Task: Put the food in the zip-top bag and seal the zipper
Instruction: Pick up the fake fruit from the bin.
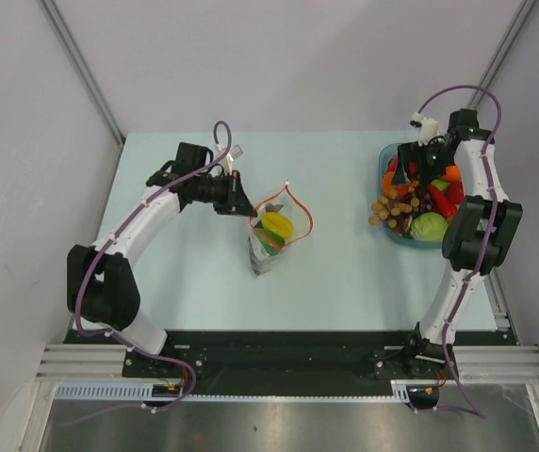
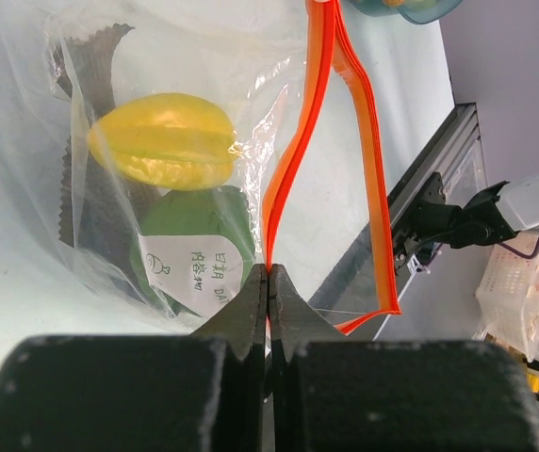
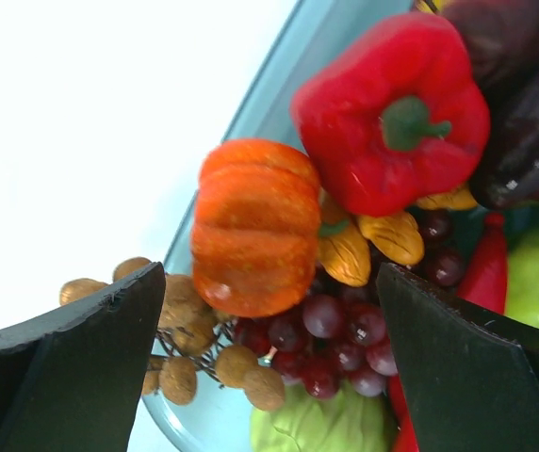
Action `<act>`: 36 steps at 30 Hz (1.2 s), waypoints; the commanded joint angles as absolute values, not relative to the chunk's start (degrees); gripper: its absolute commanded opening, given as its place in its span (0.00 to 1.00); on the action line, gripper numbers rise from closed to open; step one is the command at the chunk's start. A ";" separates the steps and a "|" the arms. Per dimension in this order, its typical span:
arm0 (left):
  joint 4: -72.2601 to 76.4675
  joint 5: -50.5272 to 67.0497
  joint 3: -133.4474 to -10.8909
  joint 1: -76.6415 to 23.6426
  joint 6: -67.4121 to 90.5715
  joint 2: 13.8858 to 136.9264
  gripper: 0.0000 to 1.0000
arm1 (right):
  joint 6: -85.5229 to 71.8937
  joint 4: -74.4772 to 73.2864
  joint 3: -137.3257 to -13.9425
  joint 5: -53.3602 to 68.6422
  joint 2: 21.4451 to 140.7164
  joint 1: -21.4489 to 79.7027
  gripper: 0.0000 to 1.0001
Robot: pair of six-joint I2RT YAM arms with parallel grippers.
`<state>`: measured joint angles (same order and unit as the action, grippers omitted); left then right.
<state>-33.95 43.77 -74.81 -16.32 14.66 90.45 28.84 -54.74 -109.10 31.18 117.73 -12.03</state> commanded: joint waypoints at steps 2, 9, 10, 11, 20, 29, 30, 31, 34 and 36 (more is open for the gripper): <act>-33.31 43.86 -76.73 -15.82 15.47 89.82 0.00 | 27.42 -53.53 -111.18 32.00 118.74 -10.11 0.98; -33.66 43.51 -76.82 -15.82 15.21 89.65 0.00 | 27.95 -52.74 -109.69 29.71 119.36 -9.40 0.80; -33.66 43.51 -76.82 -15.82 15.21 89.47 0.00 | 27.86 -52.73 -109.60 29.45 119.18 -9.40 0.75; -33.66 43.51 -76.82 -15.82 15.21 89.39 0.00 | 27.77 -52.56 -109.51 28.75 118.40 -9.40 0.66; -33.05 43.24 -77.34 -15.82 15.55 89.12 0.00 | 26.20 -53.26 -112.75 28.81 111.45 -10.63 0.38; -32.17 44.38 -76.11 -15.82 17.05 87.80 0.00 | 2.75 -43.09 -109.10 45.34 97.05 -2.92 0.14; -31.91 44.47 -76.03 -15.82 17.22 87.80 0.00 | 0.46 -38.72 -106.81 46.13 95.47 -0.20 0.11; -31.90 44.47 -76.03 -15.73 17.23 87.63 0.00 | -3.82 -36.67 -104.53 47.80 93.97 2.87 0.09; -31.82 44.91 -75.85 -15.73 17.31 87.28 0.00 | -5.45 -32.17 -96.87 48.42 90.18 11.84 0.05; -31.73 45.09 -75.76 -15.56 17.31 86.93 0.00 | 3.30 -34.35 -93.96 46.68 88.60 20.60 0.04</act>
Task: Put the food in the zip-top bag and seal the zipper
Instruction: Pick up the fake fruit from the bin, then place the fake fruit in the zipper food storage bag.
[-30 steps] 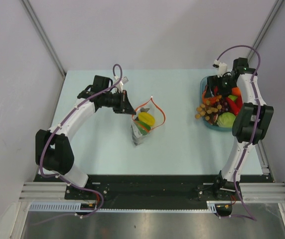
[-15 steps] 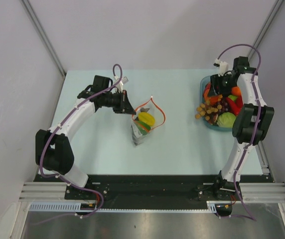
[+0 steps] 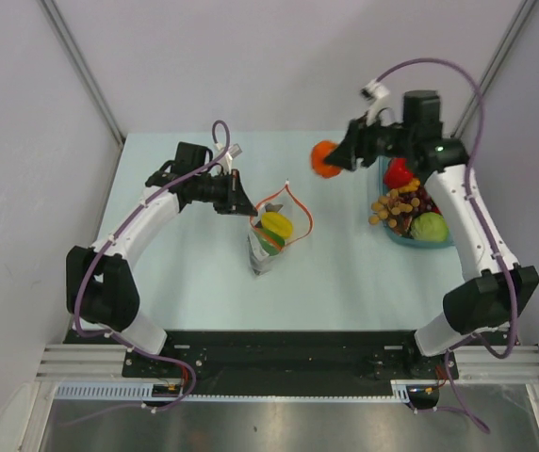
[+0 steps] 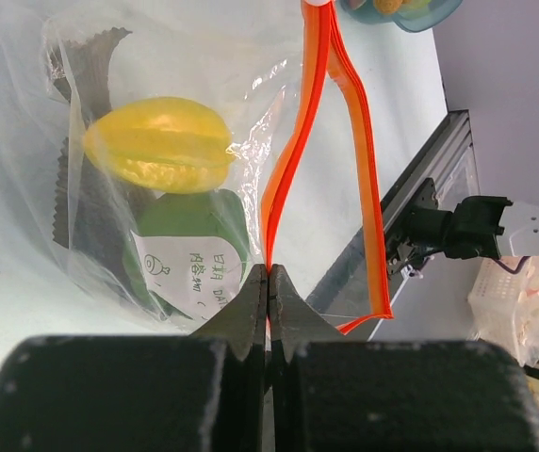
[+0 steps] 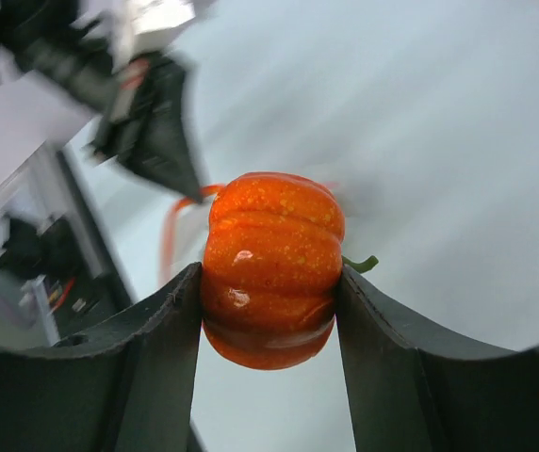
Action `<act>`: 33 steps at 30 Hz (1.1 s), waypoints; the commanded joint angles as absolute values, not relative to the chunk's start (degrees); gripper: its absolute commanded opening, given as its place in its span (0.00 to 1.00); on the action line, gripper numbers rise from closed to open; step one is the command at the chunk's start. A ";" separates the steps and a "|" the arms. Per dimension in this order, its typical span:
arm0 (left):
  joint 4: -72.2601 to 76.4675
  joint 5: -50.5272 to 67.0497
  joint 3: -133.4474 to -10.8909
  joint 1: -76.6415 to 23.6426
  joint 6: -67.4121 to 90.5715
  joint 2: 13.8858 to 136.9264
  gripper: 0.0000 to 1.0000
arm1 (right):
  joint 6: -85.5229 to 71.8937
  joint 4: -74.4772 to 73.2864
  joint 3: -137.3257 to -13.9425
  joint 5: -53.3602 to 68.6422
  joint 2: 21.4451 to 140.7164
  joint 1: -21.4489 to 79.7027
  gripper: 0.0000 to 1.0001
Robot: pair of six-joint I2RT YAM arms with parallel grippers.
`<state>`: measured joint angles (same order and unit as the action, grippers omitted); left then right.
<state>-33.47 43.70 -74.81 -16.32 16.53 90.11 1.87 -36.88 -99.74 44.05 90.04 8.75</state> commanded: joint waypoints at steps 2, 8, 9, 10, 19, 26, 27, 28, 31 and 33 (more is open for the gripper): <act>-31.64 45.52 -75.59 -15.56 17.32 86.75 0.00 | 14.26 -37.60 -92.99 39.57 87.98 27.13 0.03; -31.38 46.93 -74.80 -15.29 17.75 86.31 0.00 | 26.87 -33.23 -86.66 28.84 87.53 38.93 0.02; -31.12 47.28 -74.62 -15.29 17.84 86.13 0.00 | 27.50 -33.14 -86.57 27.17 88.76 39.37 0.02; -31.03 47.63 -74.53 -15.29 17.93 86.05 0.00 | 28.21 -32.53 -86.57 26.81 89.55 39.46 0.02; -30.59 49.48 -74.44 -15.12 17.93 86.40 0.00 | 34.19 -26.12 -85.34 17.77 96.58 39.81 0.00; -28.48 52.29 -73.04 -14.24 19.95 86.57 0.00 | 32.35 -14.78 -81.75 7.65 97.56 41.40 0.27; -28.22 52.64 -73.04 -14.06 20.04 86.66 0.00 | 32.26 -13.98 -81.13 7.99 97.12 41.66 0.35; -28.21 52.65 -73.12 -13.98 20.04 86.75 0.00 | 32.26 -13.54 -80.78 8.43 96.86 41.83 0.51; -28.04 52.91 -73.13 -13.62 20.21 87.36 0.00 | 31.82 -14.84 -80.24 11.50 94.75 42.10 0.75; -28.13 53.00 -73.21 -13.27 20.21 87.54 0.00 | 30.42 -16.25 -80.24 12.30 92.03 42.10 0.78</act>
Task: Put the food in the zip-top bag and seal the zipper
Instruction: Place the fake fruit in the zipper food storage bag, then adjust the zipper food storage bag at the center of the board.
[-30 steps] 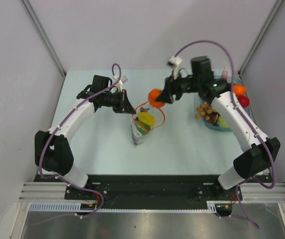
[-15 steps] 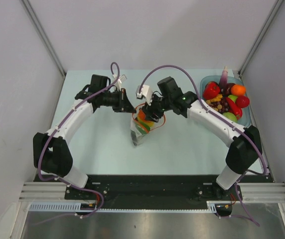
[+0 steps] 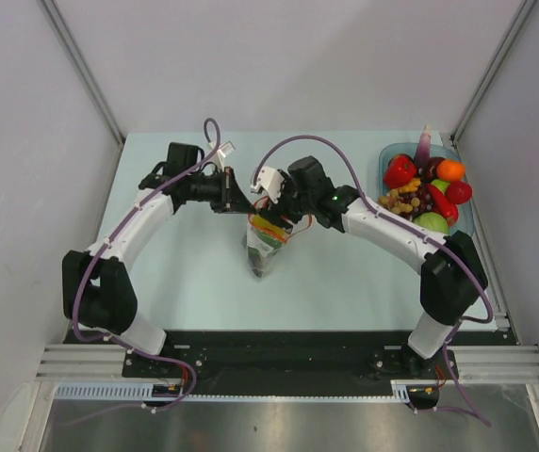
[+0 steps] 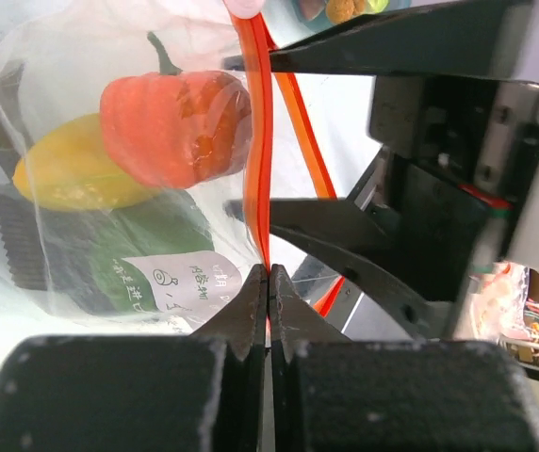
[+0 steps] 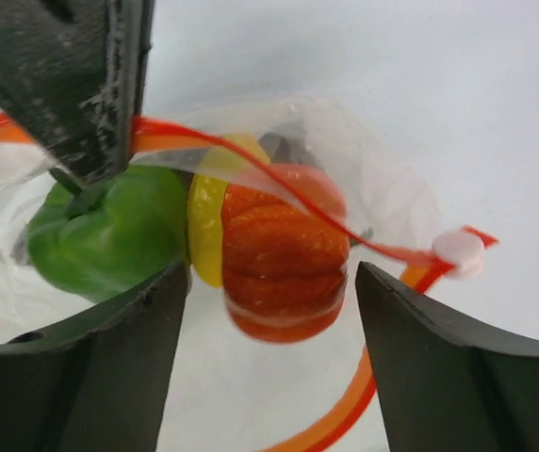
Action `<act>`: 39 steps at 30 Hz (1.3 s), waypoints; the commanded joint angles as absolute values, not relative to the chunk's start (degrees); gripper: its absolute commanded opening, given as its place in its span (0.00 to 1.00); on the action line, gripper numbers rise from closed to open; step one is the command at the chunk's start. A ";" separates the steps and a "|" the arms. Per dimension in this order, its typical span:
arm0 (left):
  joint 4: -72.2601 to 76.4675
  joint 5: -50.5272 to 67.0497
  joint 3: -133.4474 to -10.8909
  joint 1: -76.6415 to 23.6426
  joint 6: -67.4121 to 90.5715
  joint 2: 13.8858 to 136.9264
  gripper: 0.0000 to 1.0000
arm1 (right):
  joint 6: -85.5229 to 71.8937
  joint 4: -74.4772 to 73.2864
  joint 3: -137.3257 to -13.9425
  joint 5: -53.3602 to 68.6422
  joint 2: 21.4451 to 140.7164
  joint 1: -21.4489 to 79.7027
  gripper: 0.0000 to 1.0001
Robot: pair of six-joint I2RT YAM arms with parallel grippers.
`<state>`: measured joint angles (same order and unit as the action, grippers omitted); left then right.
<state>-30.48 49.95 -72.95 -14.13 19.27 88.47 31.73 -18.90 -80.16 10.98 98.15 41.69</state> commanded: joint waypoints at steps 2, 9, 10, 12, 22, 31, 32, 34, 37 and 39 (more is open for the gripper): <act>-27.95 53.17 -73.13 -13.01 20.21 87.45 0.00 | 28.31 -19.23 -80.24 13.53 90.01 41.49 0.91; -27.86 53.35 -71.81 -12.48 19.43 86.75 0.00 | 14.25 -30.40 -80.07 21.79 84.90 32.18 0.94; -27.77 53.44 -71.72 -12.48 19.42 86.75 0.00 | 12.32 -32.32 -79.98 22.49 86.29 30.86 0.93; -27.95 53.44 -71.54 -12.48 19.16 86.66 0.00 | 10.21 -33.66 -79.81 25.48 88.06 26.39 0.92; -28.65 52.38 -70.31 -12.48 18.46 85.26 0.00 | 0.63 -32.09 -79.45 41.28 99.66 21.62 0.79; -29.53 50.71 -68.38 -12.48 17.67 83.15 0.00 | -3.08 -29.88 -79.45 50.10 100.28 21.71 0.56; -29.44 50.71 -68.29 -12.48 17.75 82.88 0.00 | -3.16 -29.88 -79.45 49.84 100.54 21.88 0.50; -29.44 50.63 -68.03 -12.48 17.84 82.71 0.00 | -3.25 -29.79 -79.45 50.09 100.90 22.06 0.35; -31.19 50.28 -69.34 -12.65 16.53 81.92 0.00 | -3.69 -30.06 -80.41 50.71 99.68 21.97 0.00; -34.17 48.53 -71.01 -13.27 14.60 79.65 0.00 | -4.39 -31.20 -82.43 51.85 96.44 22.23 0.00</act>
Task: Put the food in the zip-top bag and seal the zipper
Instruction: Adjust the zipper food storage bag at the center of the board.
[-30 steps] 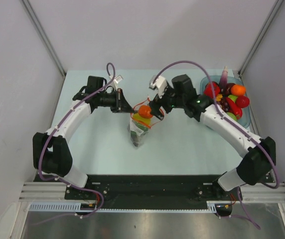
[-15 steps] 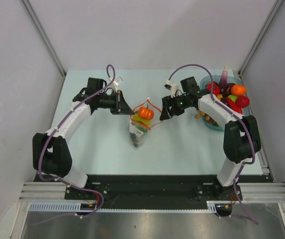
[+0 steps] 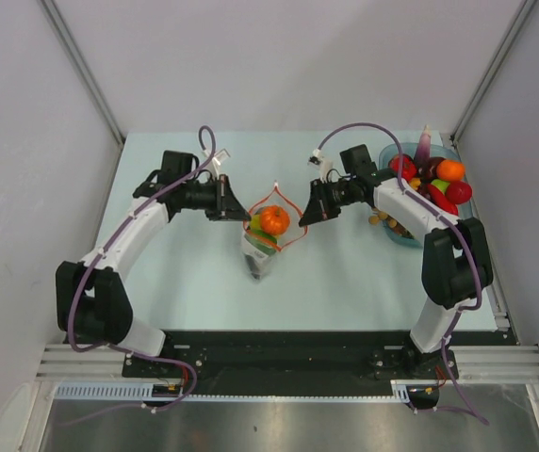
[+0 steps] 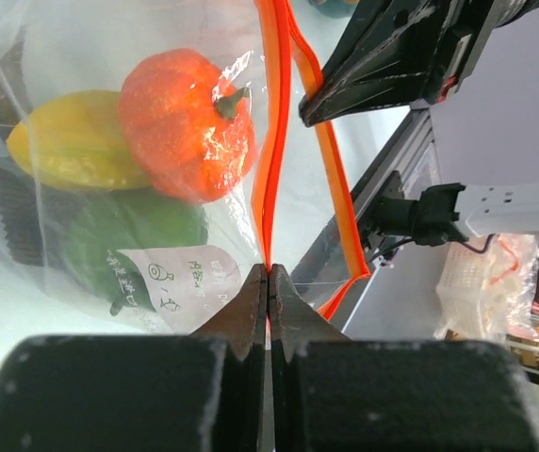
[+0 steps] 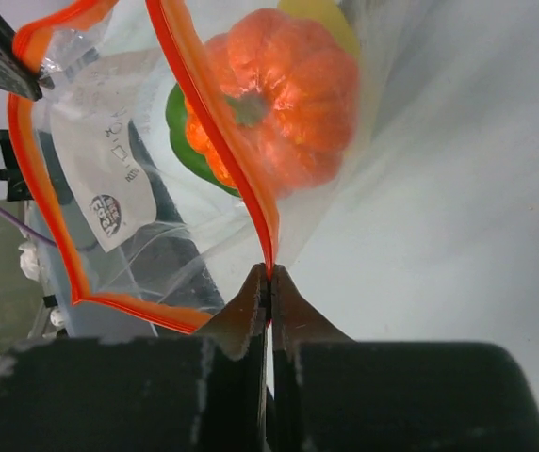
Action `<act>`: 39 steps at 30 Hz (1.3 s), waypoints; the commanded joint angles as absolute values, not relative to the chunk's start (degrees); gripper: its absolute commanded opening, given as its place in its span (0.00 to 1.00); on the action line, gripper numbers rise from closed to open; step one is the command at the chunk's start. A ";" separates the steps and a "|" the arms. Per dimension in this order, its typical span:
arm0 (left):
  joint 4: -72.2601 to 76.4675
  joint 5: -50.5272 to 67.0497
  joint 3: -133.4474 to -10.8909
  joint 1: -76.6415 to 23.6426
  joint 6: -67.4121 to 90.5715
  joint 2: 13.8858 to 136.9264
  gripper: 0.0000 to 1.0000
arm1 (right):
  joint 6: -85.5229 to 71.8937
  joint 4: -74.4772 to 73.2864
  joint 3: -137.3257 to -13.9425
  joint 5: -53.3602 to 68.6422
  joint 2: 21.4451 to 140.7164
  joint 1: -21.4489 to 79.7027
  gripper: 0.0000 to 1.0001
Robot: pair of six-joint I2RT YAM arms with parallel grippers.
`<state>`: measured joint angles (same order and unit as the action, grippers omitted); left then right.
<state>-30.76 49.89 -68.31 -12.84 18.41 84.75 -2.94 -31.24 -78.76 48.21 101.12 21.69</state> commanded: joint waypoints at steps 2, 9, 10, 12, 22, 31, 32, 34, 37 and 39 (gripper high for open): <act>-35.59 45.81 -72.59 -14.93 12.66 77.88 0.00 | -4.05 -32.42 -86.47 53.35 94.40 24.07 0.00; -37.46 41.66 -67.78 -22.94 13.35 74.00 0.00 | 11.77 -50.52 -97.20 51.50 101.33 31.11 0.00; -36.57 42.01 -65.24 -22.94 16.58 73.83 0.00 | 13.34 -52.54 -97.90 51.24 104.04 31.11 0.00; -33.59 43.06 -63.47 -22.85 18.62 73.65 0.01 | 15.11 -54.92 -100.71 51.67 106.34 31.02 0.00; -28.92 43.23 -63.80 -21.89 14.15 68.74 0.00 | 26.19 -63.52 -110.10 50.09 109.77 30.85 0.00; -32.69 40.08 -67.68 -21.53 13.98 67.23 0.00 | 24.43 -64.43 -111.72 49.41 106.52 28.21 0.00; -32.78 39.47 -67.41 -21.36 13.89 67.85 0.00 | 24.52 -64.16 -109.97 48.26 106.78 27.95 0.01; -32.26 38.76 -67.32 -21.09 13.97 69.95 0.00 | 23.83 -63.38 -109.25 46.24 108.10 26.99 0.05; -32.52 37.62 -68.64 -20.83 13.01 72.33 0.00 | 22.15 -63.28 -111.09 45.00 109.33 23.57 0.18; -32.96 37.53 -69.17 -20.74 12.22 74.26 0.00 | 21.10 -63.46 -113.37 44.91 109.34 19.09 0.38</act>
<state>-32.75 38.79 -66.46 -21.34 14.72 71.96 22.55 -63.68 -110.02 47.22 109.23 25.50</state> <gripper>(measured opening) 0.005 0.224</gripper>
